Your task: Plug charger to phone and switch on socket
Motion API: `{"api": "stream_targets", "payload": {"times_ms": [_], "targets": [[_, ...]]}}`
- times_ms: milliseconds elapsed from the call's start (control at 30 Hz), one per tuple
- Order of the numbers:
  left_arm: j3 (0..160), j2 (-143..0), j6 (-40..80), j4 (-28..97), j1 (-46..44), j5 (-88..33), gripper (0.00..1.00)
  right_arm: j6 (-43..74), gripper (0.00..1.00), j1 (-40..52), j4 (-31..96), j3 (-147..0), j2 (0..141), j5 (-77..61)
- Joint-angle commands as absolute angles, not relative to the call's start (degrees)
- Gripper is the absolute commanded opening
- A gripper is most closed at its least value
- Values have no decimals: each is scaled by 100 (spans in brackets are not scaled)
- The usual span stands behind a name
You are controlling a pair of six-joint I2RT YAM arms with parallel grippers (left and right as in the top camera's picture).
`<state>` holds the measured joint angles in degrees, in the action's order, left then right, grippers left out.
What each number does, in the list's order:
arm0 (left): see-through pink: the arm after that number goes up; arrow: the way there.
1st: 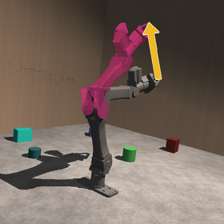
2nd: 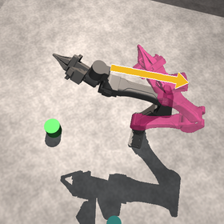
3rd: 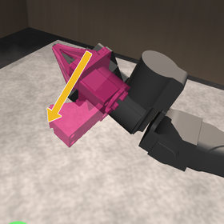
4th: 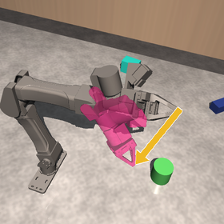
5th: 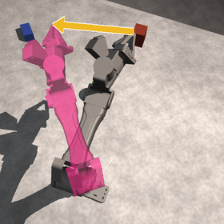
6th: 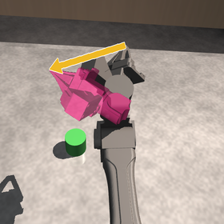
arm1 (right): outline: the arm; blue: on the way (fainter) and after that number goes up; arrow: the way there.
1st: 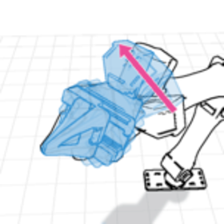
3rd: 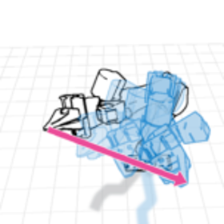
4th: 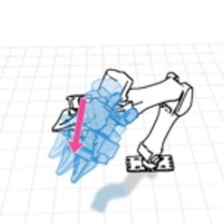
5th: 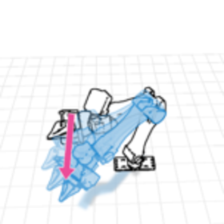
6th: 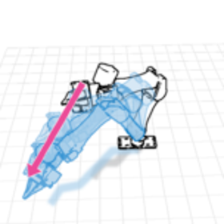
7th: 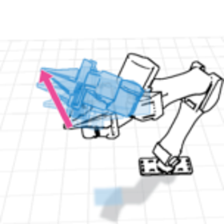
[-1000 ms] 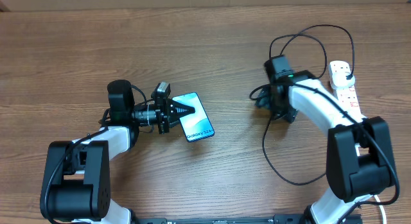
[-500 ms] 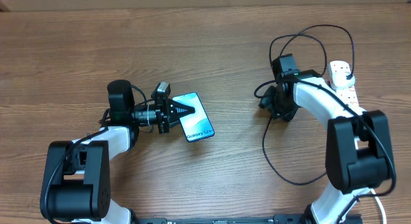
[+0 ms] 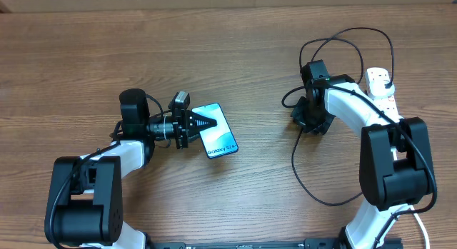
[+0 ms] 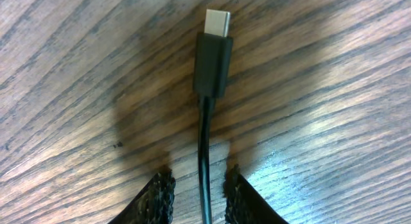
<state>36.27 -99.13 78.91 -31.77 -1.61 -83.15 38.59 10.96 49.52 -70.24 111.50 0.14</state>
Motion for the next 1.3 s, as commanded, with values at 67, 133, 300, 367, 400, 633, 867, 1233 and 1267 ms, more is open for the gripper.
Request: {"api": "stream_targets", "payload": {"times_ms": [67,133,300,367,400,633,867,1233,1267], "targets": [[3765,-9929,7778,-3221,-150,-8473,4,3857,29,1129,5133,-6744,11692,-272],[3765,-9929,7780,-3218,-150,-8447,4,3854,27,1129,5131,-6744,11692,-270],[3765,-9929,7780,-3218,-150,-8399,4,3844,4,1129,5151,-6746,11692,-298],[3765,-9929,7780,-3218,-150,-8403,4,3625,4,1129,5179,-6755,11686,-467],[3765,-9929,7780,-3218,-150,-8399,4,3435,4,1129,5175,-6766,11668,-574],[3765,-9929,7778,-3221,-152,-8431,4,2751,4,1129,5741,-7159,11080,-740],[3767,-9929,7778,-3354,-141,-8739,4,1258,4,1129,6158,-7223,9539,-2952],[4582,-9933,7894,-3887,-156,-9063,4,-1761,4,1131,8232,-7194,7557,-5605],[4705,-9933,7915,-3889,-158,-9063,4,-2069,4,1131,8390,-7194,7456,-5892]]}}
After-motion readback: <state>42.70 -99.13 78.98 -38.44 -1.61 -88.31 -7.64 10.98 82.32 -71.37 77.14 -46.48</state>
